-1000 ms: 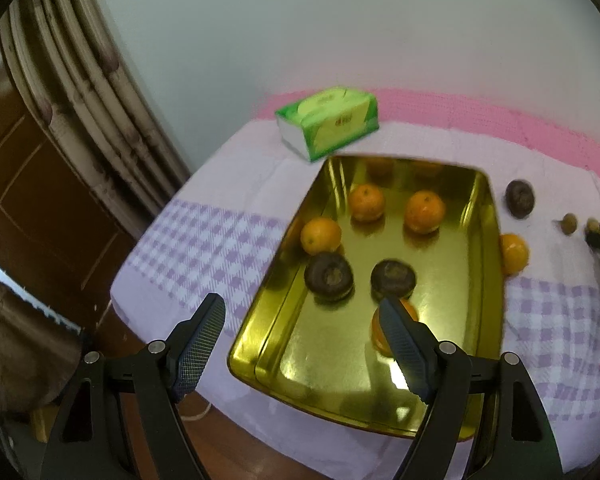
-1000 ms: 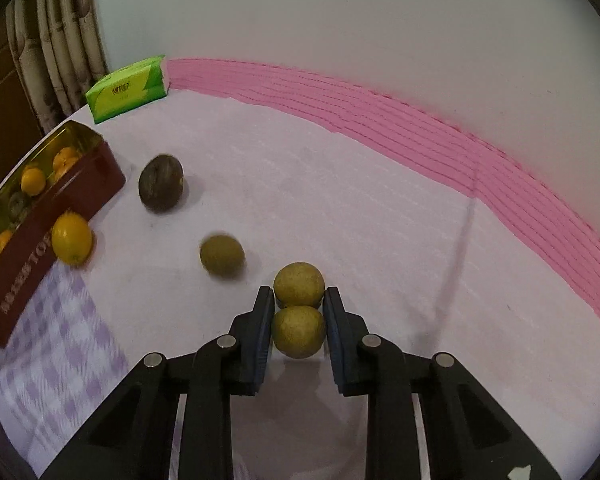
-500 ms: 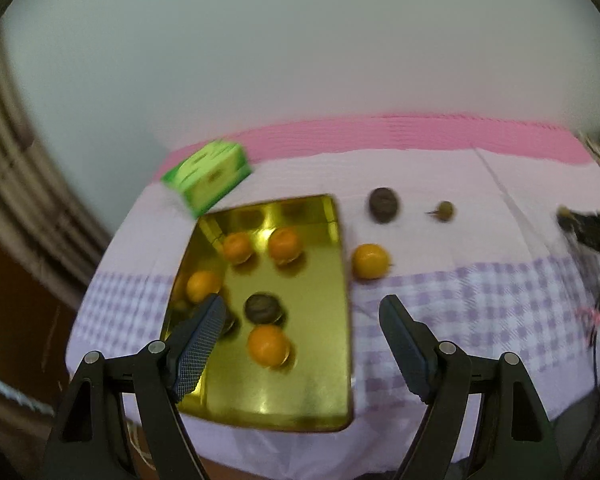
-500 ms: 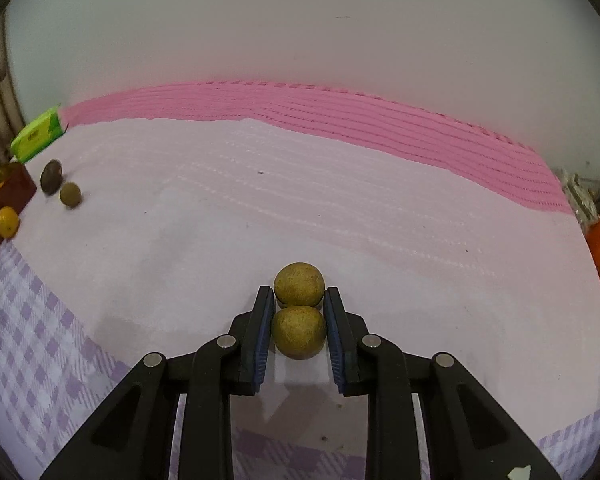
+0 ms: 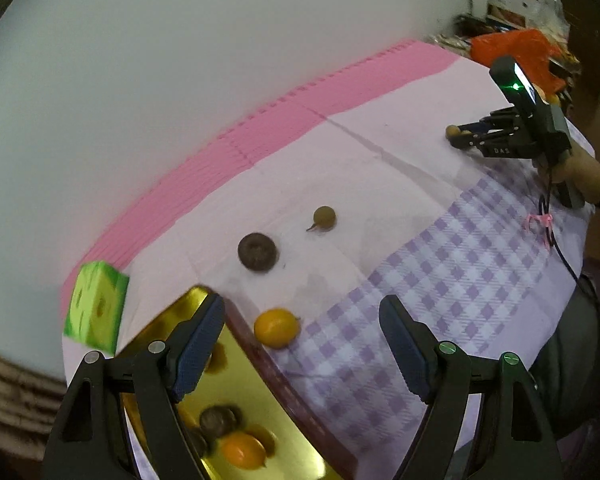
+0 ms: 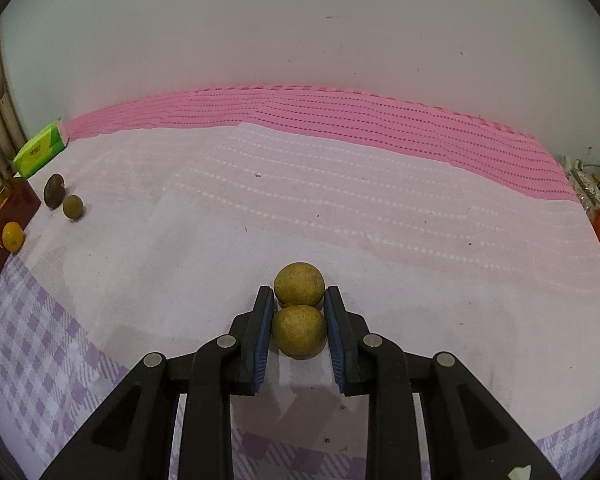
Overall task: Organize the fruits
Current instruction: 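Hold the green fruits in the right gripper while the left gripper grasps a dark brown fruit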
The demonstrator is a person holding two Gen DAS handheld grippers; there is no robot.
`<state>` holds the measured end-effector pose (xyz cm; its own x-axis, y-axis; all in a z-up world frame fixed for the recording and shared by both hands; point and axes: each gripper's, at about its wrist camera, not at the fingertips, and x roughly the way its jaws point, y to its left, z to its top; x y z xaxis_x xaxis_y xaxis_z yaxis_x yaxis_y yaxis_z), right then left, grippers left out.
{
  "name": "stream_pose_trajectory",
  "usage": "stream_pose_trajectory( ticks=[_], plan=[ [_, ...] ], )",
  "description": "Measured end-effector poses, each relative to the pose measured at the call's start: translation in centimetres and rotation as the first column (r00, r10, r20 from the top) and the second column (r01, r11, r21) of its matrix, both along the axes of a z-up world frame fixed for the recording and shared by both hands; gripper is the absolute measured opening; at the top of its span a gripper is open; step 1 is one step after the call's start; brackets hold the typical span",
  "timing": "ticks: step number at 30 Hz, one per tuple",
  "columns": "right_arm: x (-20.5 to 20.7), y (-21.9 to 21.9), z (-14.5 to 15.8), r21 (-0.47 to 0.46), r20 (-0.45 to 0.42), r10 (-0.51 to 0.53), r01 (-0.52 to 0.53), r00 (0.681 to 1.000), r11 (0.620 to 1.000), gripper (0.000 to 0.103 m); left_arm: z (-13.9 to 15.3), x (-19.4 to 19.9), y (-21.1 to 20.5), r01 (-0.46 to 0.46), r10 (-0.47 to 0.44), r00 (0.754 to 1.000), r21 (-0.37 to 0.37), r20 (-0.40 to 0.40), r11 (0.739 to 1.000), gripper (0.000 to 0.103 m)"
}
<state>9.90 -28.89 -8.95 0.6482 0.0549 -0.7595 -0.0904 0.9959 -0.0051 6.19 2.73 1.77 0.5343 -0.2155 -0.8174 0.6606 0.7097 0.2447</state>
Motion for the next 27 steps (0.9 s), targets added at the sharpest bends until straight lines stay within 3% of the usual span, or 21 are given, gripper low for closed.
stream_pose_trajectory(
  ticks=[6,15,22,27],
  plan=[
    [-0.1,-0.2,-0.1,0.013,0.000,0.000,0.000,1.000,1.000,0.024,-0.7,3.6,-0.8,0.003,-0.002,0.999,0.014,-0.046,1.000,0.080],
    [-0.1,-0.3,-0.1,0.029,0.000,0.003,-0.003,1.000,1.000,0.025,-4.0,11.5,-2.0,-0.152,0.153,0.978,0.014,-0.142,0.988,0.080],
    [0.0,-0.6,-0.2,0.051,0.000,0.008,-0.008,1.000,0.999,0.025,-7.3,14.0,-2.6,-0.217,0.226,0.959,0.071,-0.169,0.974,0.080],
    [0.1,-0.7,-0.2,0.059,-0.001,0.011,-0.011,1.000,0.998,0.026,-8.7,14.9,-2.6,-0.249,0.261,0.946,0.083,-0.190,0.965,0.074]
  ],
)
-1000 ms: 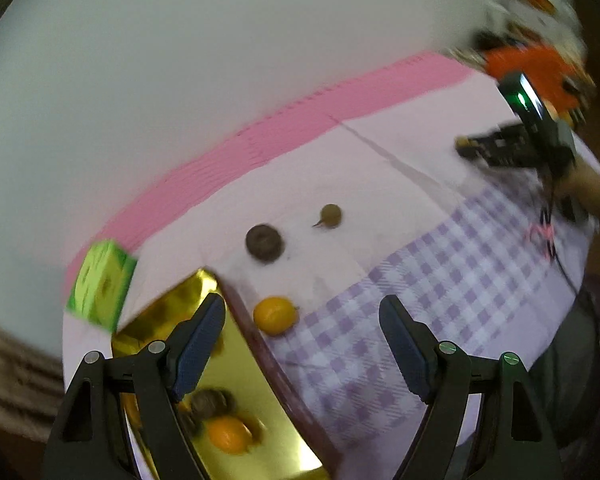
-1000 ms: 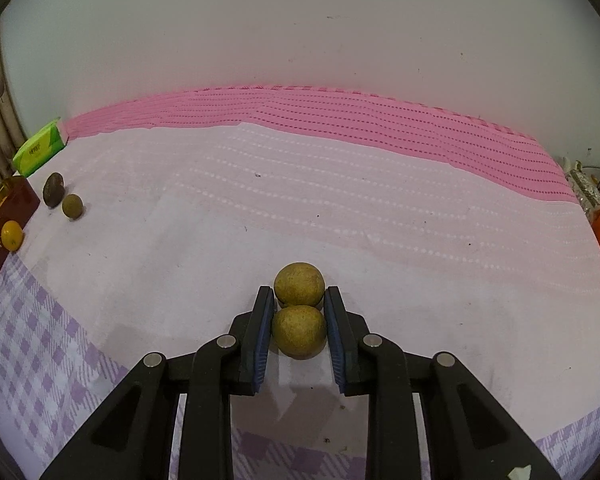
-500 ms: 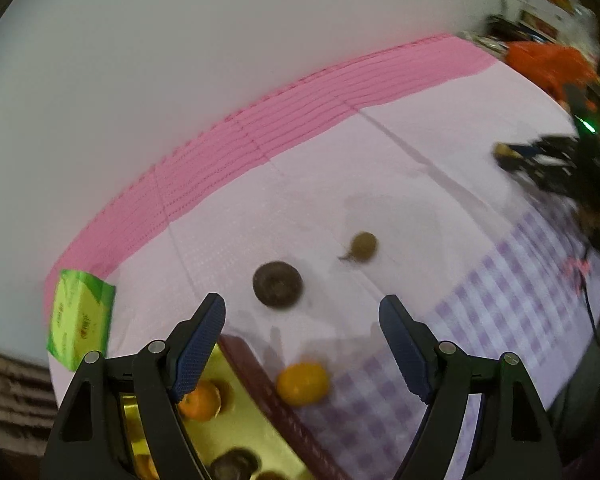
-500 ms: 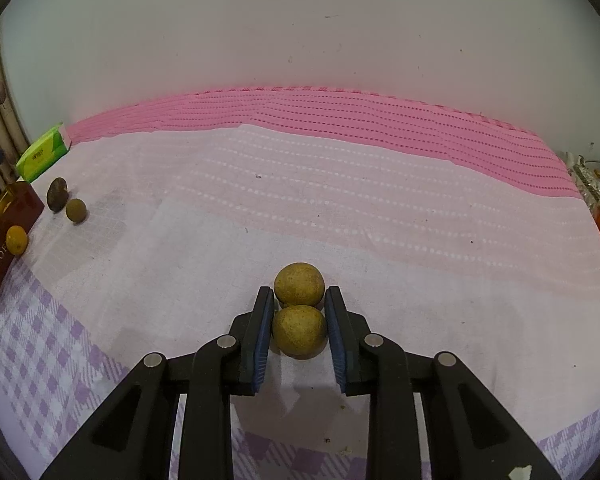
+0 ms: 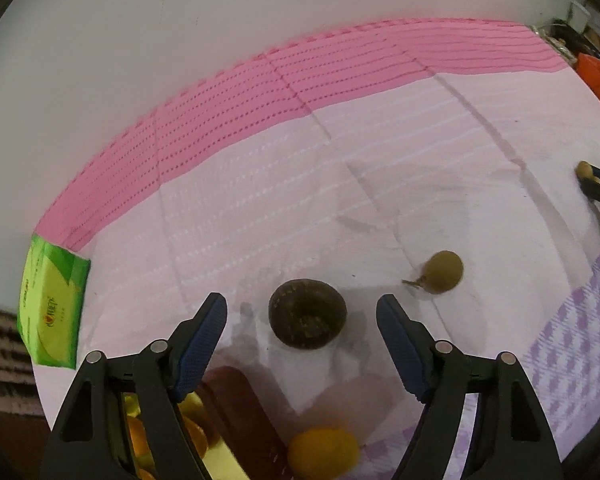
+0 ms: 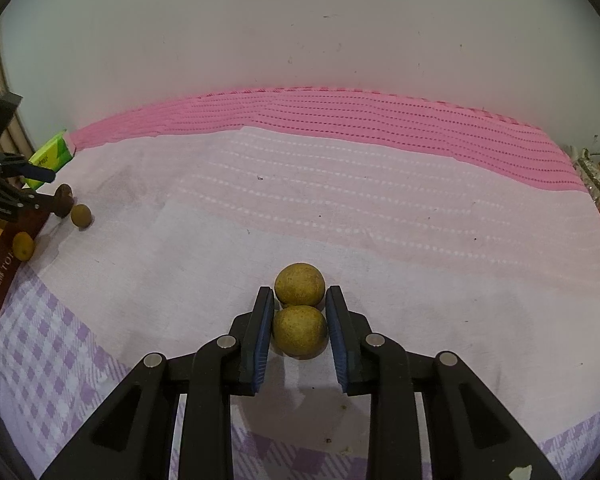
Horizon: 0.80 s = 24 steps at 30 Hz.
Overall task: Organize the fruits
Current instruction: 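Hold the green fruits in the right gripper while the left gripper grasps a dark brown fruit, then carry the dark brown fruit with the left gripper over the gold tray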
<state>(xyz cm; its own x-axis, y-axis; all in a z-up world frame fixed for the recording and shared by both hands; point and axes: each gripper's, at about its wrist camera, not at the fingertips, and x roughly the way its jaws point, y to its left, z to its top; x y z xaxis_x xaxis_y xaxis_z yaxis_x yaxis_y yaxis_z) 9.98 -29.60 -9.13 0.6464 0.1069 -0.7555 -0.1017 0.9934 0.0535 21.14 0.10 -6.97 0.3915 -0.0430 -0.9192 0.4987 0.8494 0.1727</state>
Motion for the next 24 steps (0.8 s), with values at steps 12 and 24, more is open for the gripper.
stream_pose_trajectory(
  ticks=[12,24],
  plan=[
    [0.1,-0.1,-0.1,0.004,-0.002,0.001,-0.001,1.000,1.000,0.026,0.7,-3.2,1.0,-0.125,0.131,0.989,-0.090,0.061,0.988,0.043],
    [0.1,0.0,-0.1,-0.004,-0.003,0.001,-0.001,1.000,1.000,0.026,7.9,-12.1,5.5,-0.311,0.356,0.932,-0.351,0.068,0.883,0.043]
  ],
)
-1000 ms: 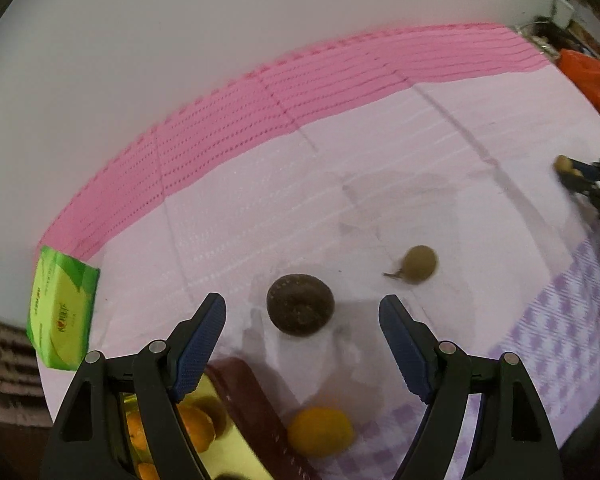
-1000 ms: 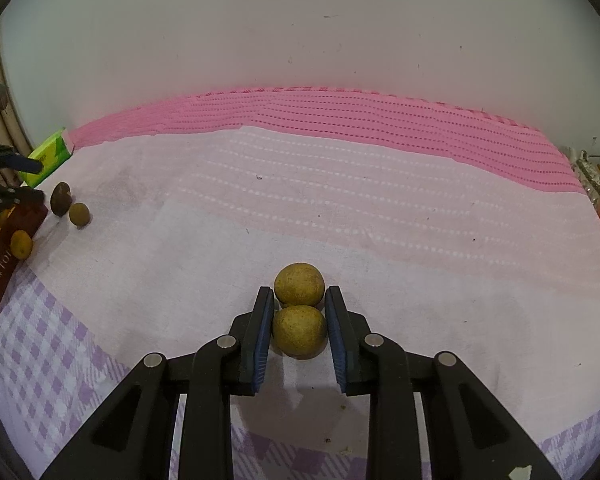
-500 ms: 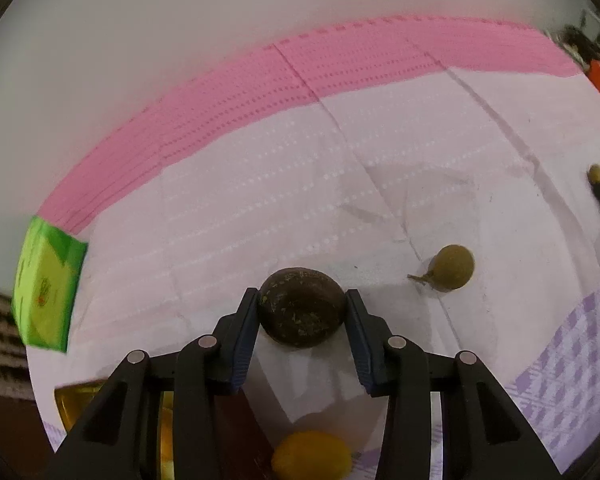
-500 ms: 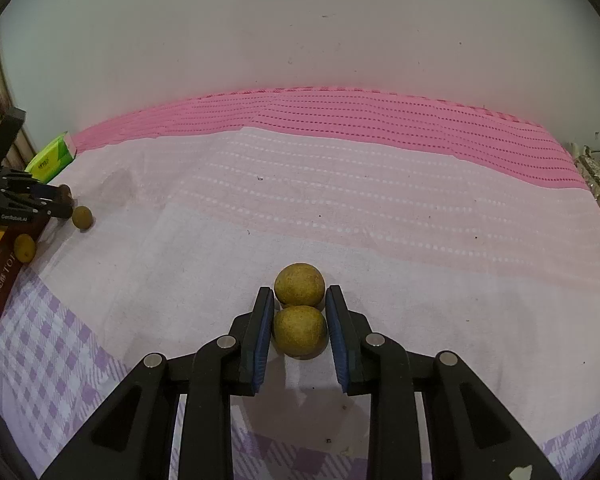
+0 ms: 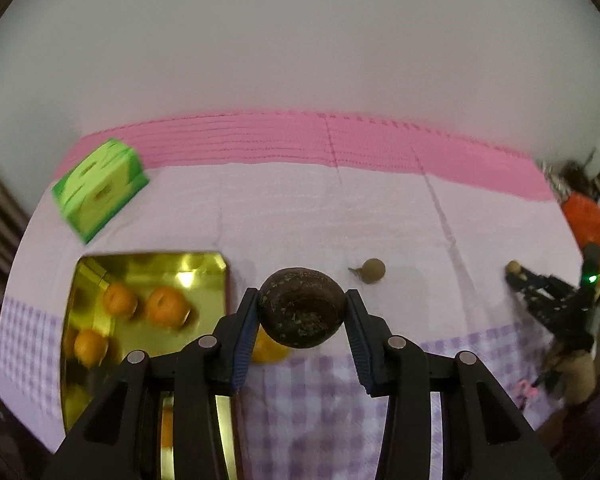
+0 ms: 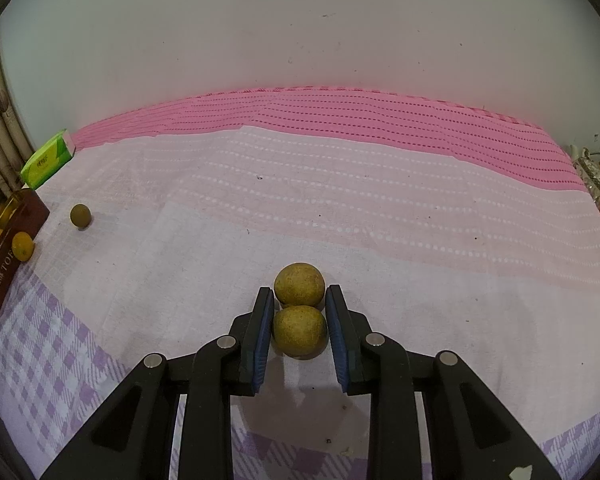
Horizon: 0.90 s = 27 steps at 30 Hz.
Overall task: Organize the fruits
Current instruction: 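Carry the dark brown fruit with the left gripper over the gold tray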
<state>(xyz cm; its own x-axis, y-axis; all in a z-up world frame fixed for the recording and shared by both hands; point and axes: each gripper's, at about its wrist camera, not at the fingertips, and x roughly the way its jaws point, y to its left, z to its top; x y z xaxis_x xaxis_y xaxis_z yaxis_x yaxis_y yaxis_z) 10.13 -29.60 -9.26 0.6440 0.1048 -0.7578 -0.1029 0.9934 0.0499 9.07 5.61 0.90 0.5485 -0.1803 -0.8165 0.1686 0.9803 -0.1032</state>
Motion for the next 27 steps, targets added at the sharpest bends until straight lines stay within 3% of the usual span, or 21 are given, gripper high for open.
stream_pose_trajectory(
  ticks=[12,18,24,27],
  plan=[
    [0.0,0.4,0.0,-0.026,0.000,-0.002,0.002,1.000,1.000,0.026,0.8,-6.1,6.9,-0.183,0.183,0.983,-0.019,0.027,0.983,0.043],
    [-0.1,0.5,0.0,-0.041,0.000,-0.004,0.004,1.000,0.999,0.026,-0.7,-8.5,11.7,-0.272,0.272,0.962,0.015,0.022,0.962,0.043],
    [-0.2,0.8,0.0,-0.052,0.001,-0.010,0.010,1.000,0.999,0.026,-2.3,-9.4,15.6,-0.343,0.343,0.939,-0.030,-0.004,0.939,0.043],
    [-0.3,0.9,0.1,-0.060,0.002,-0.014,0.014,1.000,0.998,0.025,-2.8,-9.4,15.8,-0.344,0.344,0.939,-0.035,-0.002,0.938,0.043]
  ],
)
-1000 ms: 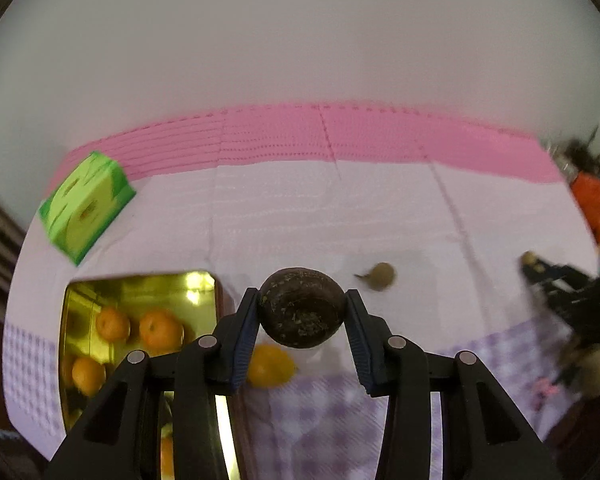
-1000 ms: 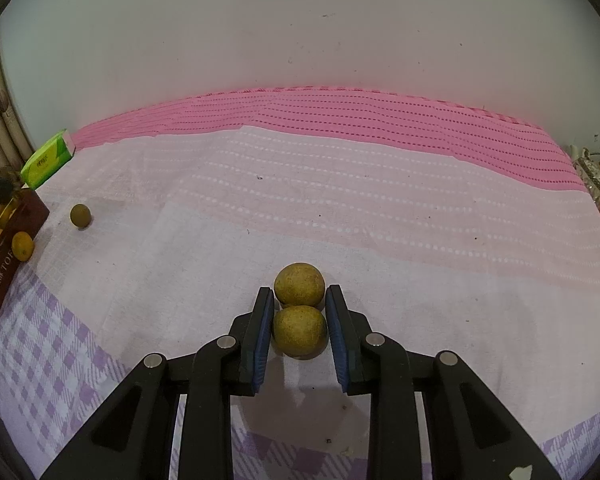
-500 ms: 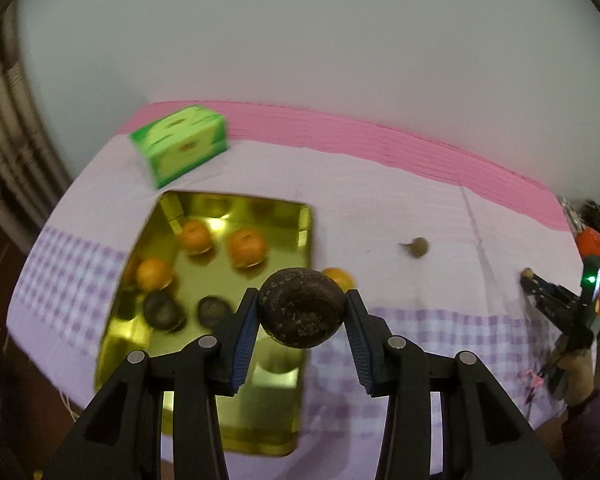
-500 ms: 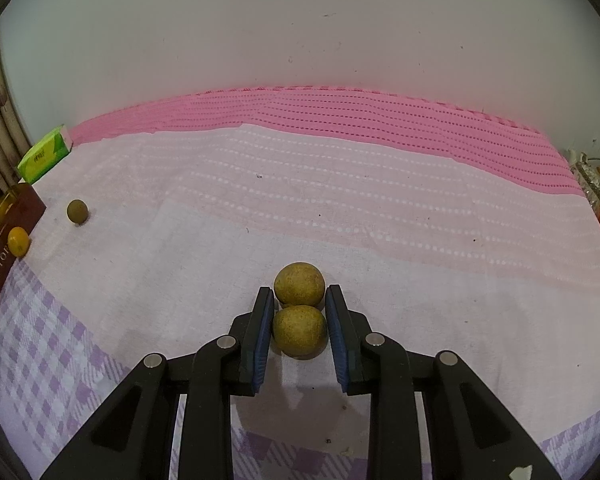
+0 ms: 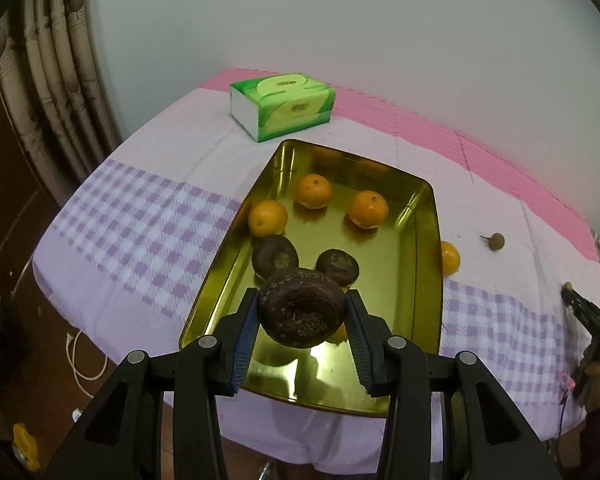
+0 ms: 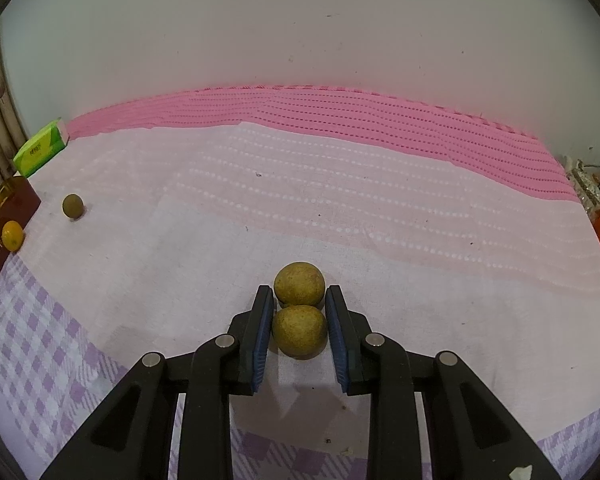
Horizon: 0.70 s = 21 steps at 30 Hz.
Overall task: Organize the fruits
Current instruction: 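Carry the dark brown fruit with the left gripper over the gold tray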
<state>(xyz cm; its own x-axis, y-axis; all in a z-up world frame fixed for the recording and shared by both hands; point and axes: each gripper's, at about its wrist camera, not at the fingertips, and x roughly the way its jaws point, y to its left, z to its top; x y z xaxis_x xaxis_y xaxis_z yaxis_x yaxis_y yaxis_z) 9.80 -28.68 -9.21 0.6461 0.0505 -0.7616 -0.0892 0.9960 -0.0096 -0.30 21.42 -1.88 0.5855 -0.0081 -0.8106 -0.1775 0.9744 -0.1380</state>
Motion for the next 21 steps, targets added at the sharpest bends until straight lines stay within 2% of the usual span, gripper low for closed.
stream_pose_trajectory(
  ticks=[5,10,21],
  plan=[
    [0.0,-0.1,0.0,-0.001,0.000,-0.001,0.001,1.000,1.000,0.025,-0.4,0.1,-0.4,0.021,-0.021,1.000,0.025,0.006,0.999,0.043],
    [0.0,-0.1,0.1,-0.002,0.000,-0.003,0.003,1.000,1.000,0.025,-1.2,0.5,0.0,0.025,-0.026,1.000,-0.024,-0.018,0.999,0.043],
    [0.0,-0.1,0.1,-0.001,0.000,-0.003,0.003,1.000,1.000,0.025,-1.8,0.9,-0.6,0.039,-0.040,0.998,-0.033,-0.039,0.999,0.043]
  ],
)
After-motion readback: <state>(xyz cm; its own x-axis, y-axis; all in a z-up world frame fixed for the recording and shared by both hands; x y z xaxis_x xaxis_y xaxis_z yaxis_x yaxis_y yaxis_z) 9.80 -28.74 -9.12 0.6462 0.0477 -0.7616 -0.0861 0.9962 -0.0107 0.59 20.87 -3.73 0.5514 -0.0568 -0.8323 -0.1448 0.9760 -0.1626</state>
